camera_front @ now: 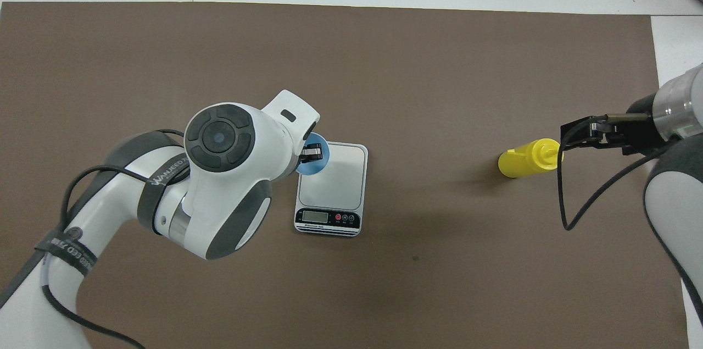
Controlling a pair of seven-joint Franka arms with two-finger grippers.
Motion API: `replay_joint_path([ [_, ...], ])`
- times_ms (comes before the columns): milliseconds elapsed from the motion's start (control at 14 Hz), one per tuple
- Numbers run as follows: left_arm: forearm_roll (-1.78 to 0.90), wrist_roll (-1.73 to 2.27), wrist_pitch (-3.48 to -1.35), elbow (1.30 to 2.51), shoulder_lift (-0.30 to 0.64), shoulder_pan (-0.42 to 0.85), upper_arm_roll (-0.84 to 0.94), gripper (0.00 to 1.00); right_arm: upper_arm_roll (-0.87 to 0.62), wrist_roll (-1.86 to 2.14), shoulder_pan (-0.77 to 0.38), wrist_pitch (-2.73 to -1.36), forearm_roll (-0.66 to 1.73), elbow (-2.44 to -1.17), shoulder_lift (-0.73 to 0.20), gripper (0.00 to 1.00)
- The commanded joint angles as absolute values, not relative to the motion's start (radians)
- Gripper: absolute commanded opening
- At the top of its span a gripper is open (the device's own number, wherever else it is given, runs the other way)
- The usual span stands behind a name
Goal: Pour seasoning into cup on scale with both arms
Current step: 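Carry the blue cup with the left gripper onto the scale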
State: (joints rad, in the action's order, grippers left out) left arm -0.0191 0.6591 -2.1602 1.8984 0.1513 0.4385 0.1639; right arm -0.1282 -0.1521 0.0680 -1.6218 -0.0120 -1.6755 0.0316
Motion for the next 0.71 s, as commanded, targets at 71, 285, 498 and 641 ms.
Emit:
replay_joint_path([
  [71,0.023,0.715,-2.235,1.911,0.210,0.491,0.146,0.00,-0.135,-0.156,0.078,-1.615,0.005,-1.681,0.037,1.00],
  [285,0.043,0.747,-2.285,1.911,0.253,0.509,0.146,0.00,-0.135,-0.156,0.078,-1.615,0.005,-1.681,0.037,1.00],
  [498,0.043,0.746,-2.296,1.910,0.256,0.509,0.146,0.00,-0.135,-0.156,0.078,-1.615,0.005,-1.681,0.037,1.00],
  [641,0.043,0.746,-2.298,1.914,0.256,0.509,0.146,0.00,-0.135,-0.156,0.078,-1.615,0.005,-1.681,0.037,1.00],
])
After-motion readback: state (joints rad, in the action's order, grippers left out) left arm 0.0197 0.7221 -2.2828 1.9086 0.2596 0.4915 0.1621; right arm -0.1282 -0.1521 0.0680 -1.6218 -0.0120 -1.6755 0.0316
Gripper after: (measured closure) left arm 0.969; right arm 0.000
